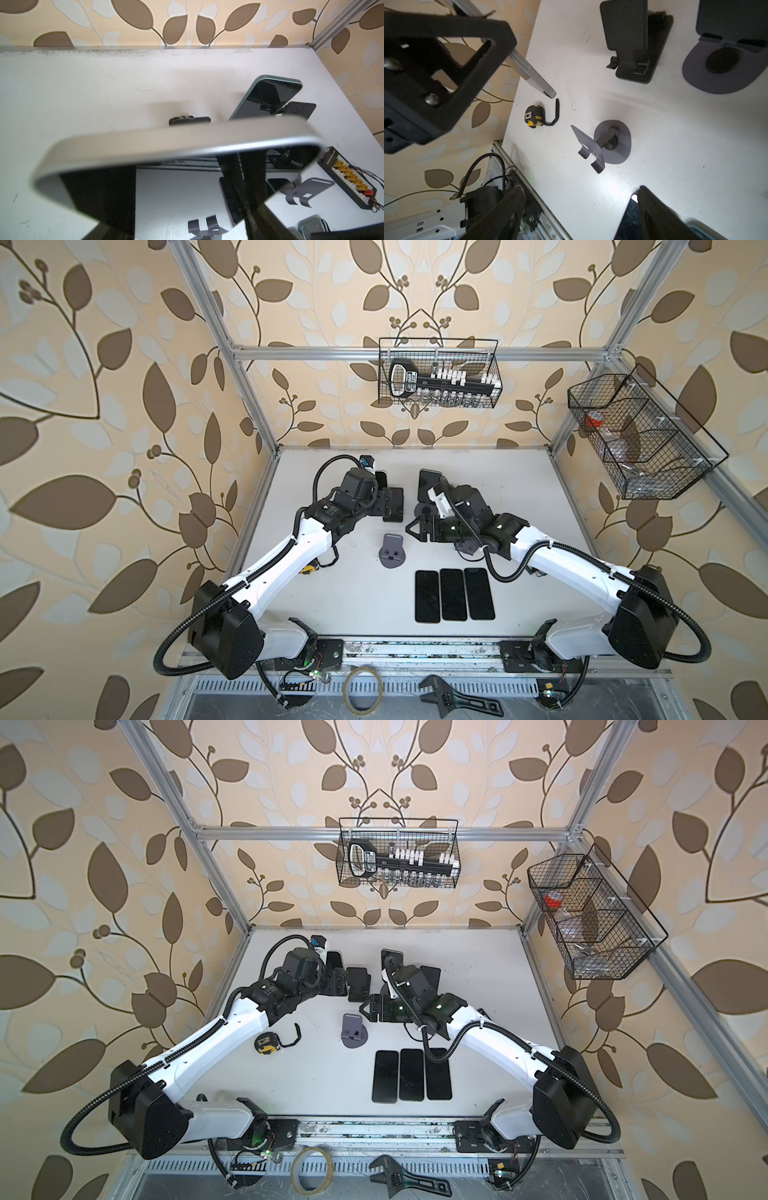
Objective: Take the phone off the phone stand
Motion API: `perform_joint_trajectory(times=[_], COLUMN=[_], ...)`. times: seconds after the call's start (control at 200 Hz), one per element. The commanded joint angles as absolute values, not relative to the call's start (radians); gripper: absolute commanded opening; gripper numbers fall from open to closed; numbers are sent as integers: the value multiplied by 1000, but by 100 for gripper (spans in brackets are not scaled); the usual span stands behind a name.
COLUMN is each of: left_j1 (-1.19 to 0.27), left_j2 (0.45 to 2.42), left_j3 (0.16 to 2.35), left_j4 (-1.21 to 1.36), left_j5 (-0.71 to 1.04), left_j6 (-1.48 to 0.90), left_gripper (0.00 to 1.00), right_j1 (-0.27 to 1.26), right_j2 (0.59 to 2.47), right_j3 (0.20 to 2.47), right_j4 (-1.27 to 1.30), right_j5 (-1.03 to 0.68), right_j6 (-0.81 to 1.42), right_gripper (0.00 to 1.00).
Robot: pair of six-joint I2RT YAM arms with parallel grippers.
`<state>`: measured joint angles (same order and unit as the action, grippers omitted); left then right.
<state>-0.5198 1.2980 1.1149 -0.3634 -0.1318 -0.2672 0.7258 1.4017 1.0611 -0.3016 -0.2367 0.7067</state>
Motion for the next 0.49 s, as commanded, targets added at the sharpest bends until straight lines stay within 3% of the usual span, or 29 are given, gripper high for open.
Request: perform_joint_trajectory(times=[0.0,0.49], left_j1=[-516,-516], left_j2=[1225,1064], left_j3=[1109,1025], left_j4=[-363,-462], left_j5=[-131,-108], left_j6=[-269,-280], left_gripper=[68,67], right_j1=[755,863], right_j2=[1378,1378], right_j3=[1090,1105], right_j4=[-288,-258], right_j5=[-192,-114], right_j6=[728,758], right_gripper=[86,85])
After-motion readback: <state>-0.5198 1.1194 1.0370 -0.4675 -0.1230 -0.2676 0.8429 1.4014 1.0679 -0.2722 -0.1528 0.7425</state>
